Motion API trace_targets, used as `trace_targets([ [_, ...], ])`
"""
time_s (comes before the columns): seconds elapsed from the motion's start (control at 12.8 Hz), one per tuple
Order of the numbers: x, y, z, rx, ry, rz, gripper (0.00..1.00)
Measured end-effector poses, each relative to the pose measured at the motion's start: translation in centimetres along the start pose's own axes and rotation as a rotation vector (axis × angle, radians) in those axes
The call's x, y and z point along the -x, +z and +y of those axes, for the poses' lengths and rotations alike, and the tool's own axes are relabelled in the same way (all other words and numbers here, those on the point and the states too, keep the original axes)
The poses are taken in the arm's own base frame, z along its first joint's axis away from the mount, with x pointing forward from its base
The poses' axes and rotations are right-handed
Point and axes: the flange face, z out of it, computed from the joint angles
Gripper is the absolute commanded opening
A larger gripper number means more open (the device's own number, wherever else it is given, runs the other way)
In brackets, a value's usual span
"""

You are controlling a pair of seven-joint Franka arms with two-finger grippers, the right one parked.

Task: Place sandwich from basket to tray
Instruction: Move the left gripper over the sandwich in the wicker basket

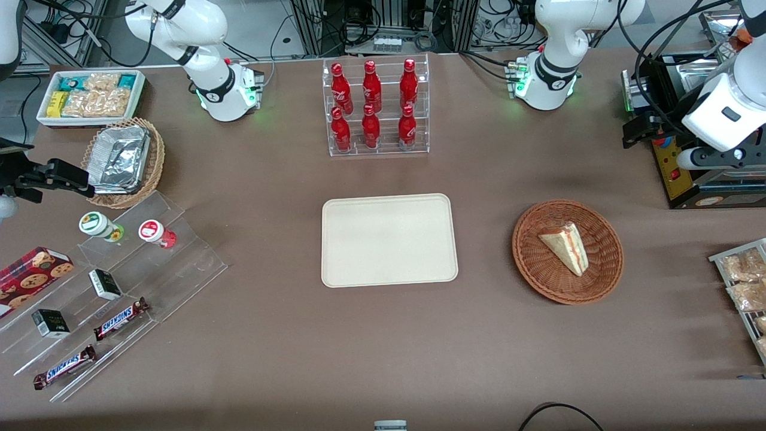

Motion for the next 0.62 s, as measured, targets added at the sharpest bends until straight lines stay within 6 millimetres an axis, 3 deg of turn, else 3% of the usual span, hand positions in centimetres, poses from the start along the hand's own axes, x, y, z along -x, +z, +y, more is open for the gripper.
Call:
trace_targets([
  [0.31, -1.0, 0.7, -0.3, -0.029, -0.005, 0.032, 1.0],
  [0.47, -2.5, 3.8, -0.2, -0.036, -0.003, 0.044, 1.0],
  [0.62, -4.1, 8.1, -0.1, -0.036, 0.001, 0.051, 1.0],
])
